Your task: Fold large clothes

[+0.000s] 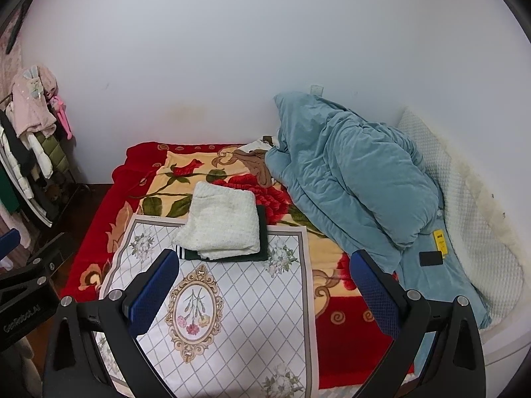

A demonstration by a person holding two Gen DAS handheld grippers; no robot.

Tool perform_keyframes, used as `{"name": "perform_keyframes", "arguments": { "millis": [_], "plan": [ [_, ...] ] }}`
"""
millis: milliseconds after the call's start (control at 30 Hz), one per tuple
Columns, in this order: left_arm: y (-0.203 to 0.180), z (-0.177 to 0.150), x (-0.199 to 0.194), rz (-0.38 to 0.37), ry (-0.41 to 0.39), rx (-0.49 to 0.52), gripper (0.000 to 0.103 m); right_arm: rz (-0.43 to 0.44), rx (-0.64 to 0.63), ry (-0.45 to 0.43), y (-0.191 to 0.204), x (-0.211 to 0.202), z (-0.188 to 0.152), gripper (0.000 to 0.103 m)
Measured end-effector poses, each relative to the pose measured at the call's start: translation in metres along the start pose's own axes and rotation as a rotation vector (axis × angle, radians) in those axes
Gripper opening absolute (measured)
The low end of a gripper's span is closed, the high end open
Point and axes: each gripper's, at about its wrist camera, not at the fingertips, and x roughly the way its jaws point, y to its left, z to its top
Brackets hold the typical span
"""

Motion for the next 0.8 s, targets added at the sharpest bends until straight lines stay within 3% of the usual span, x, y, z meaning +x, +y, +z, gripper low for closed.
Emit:
{"name": "perform_keyframes", "arguments": {
  "millis": [800],
  "plan": [
    [0.0, -0.006, -0.017, 0.005, -0.02, 0.016, 0.103, -0.01, 0.017, -0.01, -0.011, -0.017, -0.015, 0.103]
  ]
}}
